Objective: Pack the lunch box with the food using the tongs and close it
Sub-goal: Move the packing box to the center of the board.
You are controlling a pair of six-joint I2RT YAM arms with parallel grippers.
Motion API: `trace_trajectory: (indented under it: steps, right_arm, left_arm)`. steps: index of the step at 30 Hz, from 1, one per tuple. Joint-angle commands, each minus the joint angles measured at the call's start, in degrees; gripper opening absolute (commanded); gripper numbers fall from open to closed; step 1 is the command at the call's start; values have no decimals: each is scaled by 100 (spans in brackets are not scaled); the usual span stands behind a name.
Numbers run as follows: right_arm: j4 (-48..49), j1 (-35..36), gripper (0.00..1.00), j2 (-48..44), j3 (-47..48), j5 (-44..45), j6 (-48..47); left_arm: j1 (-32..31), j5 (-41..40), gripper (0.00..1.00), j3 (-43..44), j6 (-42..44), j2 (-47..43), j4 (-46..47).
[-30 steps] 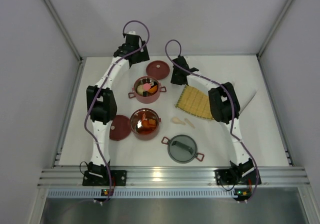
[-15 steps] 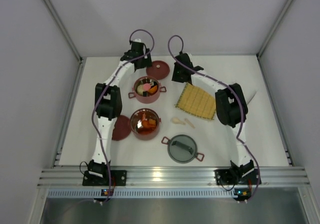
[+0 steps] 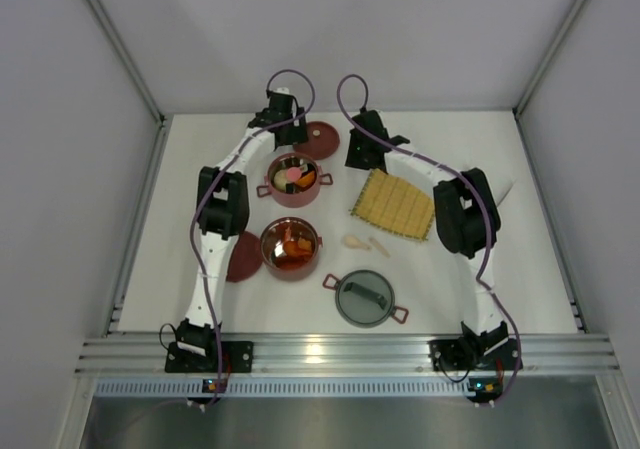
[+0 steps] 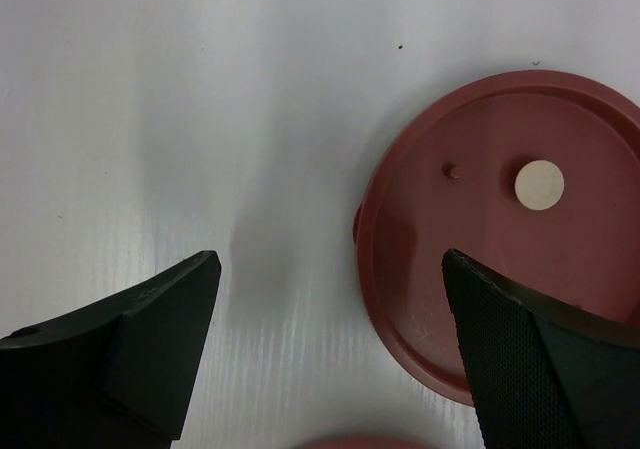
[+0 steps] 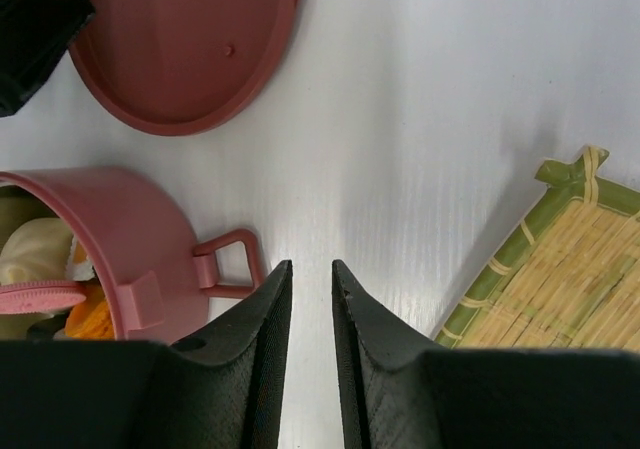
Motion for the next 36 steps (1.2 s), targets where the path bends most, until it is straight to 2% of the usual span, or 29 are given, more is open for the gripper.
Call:
trace_trajectory:
  steps: [1,16,33,36]
  right_arm:
    - [428,27,22,-506,-34,-77,2]
    - [596,18,22,-804,-403,-148,82]
    - [771,27,21,-1420,-1176,-165,125]
    - [771,36,21,-1525,-1282,-157,125]
  left_arm:
    - [-110,-247,97,234,185,131,45]
    - [-225,-890,95,16,361,158,-474]
    - [-234,-1048,88,-1970,-131,-1177,-457]
    - [-242,-960,84,-2305,-219,-1380,-307]
